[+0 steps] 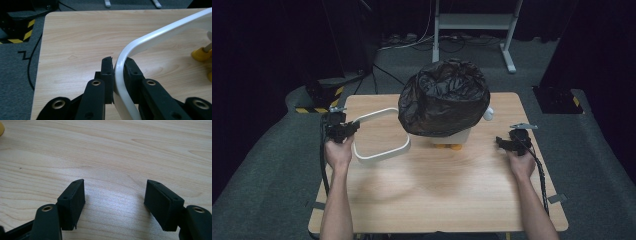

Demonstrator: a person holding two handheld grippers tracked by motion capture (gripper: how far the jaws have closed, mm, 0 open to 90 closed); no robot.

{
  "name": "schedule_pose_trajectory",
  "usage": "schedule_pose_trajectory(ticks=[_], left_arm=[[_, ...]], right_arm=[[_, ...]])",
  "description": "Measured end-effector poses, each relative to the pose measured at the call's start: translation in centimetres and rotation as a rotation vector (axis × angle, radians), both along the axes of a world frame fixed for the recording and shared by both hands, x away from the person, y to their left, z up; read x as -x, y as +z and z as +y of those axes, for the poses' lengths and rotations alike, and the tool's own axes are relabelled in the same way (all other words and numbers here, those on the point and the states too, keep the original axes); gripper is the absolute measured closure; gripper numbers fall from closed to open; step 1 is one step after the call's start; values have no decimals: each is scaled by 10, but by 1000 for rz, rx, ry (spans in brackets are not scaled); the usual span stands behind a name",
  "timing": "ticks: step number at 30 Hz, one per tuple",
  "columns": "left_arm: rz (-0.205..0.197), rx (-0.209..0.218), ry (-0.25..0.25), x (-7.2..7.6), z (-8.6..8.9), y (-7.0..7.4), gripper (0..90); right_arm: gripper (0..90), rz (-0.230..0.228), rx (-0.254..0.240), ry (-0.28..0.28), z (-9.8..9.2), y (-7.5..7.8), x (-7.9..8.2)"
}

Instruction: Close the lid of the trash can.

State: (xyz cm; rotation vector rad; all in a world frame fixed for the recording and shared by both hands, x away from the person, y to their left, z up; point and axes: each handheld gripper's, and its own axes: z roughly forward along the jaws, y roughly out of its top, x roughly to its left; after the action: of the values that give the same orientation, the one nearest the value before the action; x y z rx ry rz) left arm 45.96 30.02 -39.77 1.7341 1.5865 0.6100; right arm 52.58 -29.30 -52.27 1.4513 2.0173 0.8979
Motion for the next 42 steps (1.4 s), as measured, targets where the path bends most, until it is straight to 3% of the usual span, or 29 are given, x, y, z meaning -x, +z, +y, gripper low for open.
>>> schedule_pose_trajectory(ticks=[5, 17, 42], left_arm=[[6, -39, -2, 1, -2, 5, 797], [20, -48, 6, 6, 7, 11, 798], [-39, -1, 32, 17, 20, 53, 798]], right_arm=[[320, 0, 2, 0, 0, 0, 0], [321, 0, 2, 0, 0, 0, 0], [321, 0, 2, 0, 0, 0, 0]])
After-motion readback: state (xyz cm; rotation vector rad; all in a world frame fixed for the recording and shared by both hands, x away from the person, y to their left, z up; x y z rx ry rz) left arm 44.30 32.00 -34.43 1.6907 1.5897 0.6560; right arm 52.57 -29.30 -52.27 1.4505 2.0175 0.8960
